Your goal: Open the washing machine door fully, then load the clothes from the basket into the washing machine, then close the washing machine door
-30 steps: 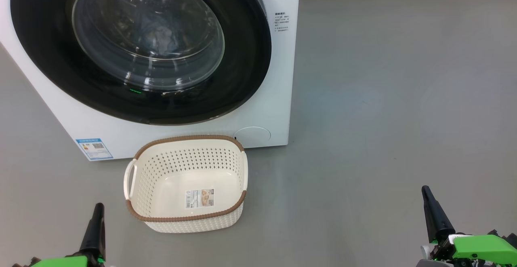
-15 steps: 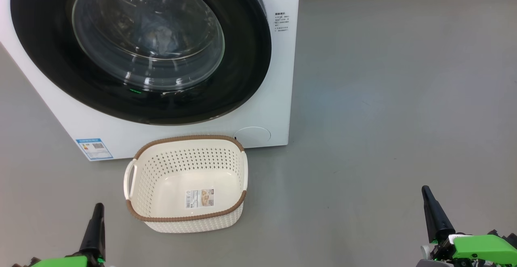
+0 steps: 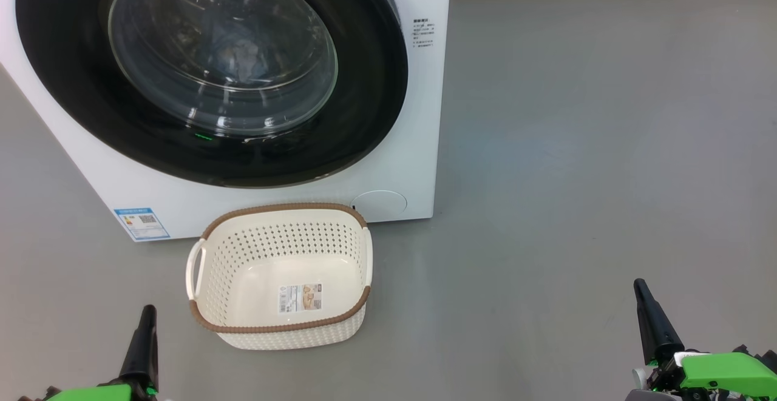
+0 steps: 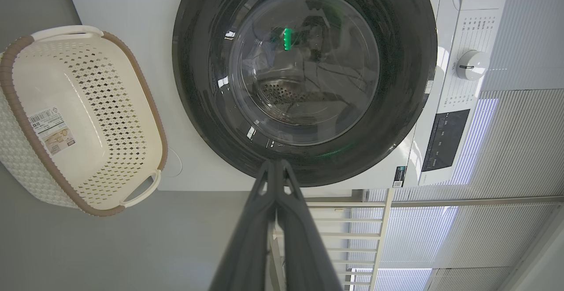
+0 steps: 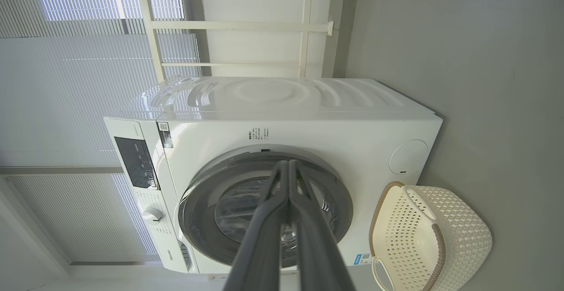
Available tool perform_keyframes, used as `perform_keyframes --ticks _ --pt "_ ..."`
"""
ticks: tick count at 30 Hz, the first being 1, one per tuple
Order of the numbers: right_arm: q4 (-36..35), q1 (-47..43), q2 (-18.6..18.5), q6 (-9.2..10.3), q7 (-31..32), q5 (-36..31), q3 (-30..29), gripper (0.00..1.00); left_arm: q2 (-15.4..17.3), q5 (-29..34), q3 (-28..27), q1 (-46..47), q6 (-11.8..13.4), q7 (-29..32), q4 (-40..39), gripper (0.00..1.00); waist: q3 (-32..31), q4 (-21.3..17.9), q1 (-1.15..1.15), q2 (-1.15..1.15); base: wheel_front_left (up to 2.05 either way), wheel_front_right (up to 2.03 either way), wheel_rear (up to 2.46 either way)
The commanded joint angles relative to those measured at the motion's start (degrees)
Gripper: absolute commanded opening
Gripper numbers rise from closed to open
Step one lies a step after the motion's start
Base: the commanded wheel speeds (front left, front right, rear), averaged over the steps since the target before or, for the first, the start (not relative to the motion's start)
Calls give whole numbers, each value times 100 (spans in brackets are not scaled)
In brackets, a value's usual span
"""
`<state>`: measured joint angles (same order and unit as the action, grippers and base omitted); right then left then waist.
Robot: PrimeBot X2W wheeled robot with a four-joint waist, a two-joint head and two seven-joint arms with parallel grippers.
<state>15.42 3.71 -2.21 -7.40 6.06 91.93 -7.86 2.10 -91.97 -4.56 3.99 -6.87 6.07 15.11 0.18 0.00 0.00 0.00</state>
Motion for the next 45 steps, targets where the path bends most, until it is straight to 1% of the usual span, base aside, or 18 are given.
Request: perform_keyframes --ticks 1,45 --pt "-139 248 -67 -9 48 18 128 0 82 -20 -195 220 -62 41 -106 0 0 0 0 0 0 0 0" --pt "-139 248 -67 -9 48 18 128 0 80 -16 -199 220 -62 44 -106 0 0 0 0 0 0 0 0"
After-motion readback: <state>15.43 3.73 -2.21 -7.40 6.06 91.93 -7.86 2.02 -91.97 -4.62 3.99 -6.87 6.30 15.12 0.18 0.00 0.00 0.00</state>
